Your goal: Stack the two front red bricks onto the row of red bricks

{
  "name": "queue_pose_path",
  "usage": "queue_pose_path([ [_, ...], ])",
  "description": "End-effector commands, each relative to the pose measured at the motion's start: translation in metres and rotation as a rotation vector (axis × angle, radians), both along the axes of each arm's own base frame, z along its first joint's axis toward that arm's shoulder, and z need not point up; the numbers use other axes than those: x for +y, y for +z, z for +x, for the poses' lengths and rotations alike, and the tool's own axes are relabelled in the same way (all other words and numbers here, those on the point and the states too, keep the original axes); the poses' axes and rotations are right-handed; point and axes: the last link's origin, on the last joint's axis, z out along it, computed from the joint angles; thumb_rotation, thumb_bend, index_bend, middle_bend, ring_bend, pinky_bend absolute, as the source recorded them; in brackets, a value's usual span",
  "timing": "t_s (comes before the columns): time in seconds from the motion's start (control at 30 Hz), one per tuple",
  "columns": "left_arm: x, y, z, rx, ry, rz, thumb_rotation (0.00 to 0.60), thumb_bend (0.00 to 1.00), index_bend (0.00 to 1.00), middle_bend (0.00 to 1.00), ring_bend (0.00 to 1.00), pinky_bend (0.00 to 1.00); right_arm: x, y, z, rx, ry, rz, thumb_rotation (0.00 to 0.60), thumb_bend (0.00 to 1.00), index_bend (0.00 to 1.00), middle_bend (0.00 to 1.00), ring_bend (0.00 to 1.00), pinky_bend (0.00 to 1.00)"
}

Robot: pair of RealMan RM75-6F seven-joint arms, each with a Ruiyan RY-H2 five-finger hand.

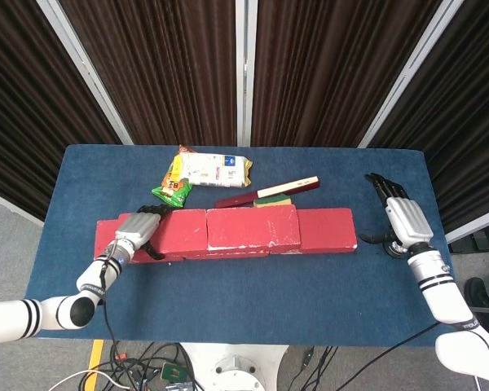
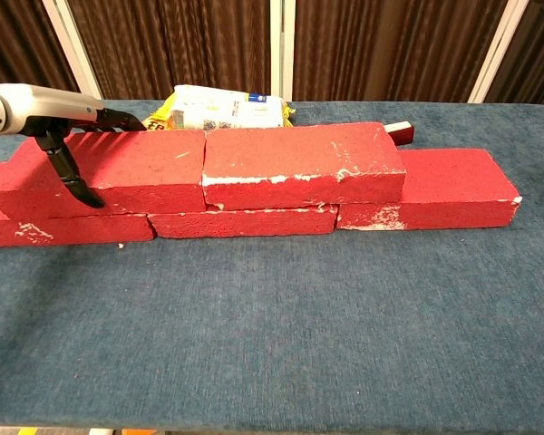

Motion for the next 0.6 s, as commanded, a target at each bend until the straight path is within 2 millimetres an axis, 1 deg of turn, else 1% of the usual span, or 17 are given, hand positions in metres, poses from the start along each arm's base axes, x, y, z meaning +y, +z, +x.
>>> queue_pose_path([
  [0.03,0.0005,0.0003,0.0003,-0.006,-0.001,0.007,0.600,0.06,0.01,0.00,0.00,0.02,-0.0001,0.0004,-0.0005,0.000,-0.001,-0.002,0.600,0.00,0.00,0.00,0.00,0.00],
  [0.6,-0.0020,0.0003,-0.0001,-0.011,-0.008,-0.009,0.600,0.06,0.01,0.00,0.00,0.00,0.0003,0.0010,-0.0018,-0.004,-0.004,-0.006,0.600,0.00,0.00,0.00,0.00,0.00],
])
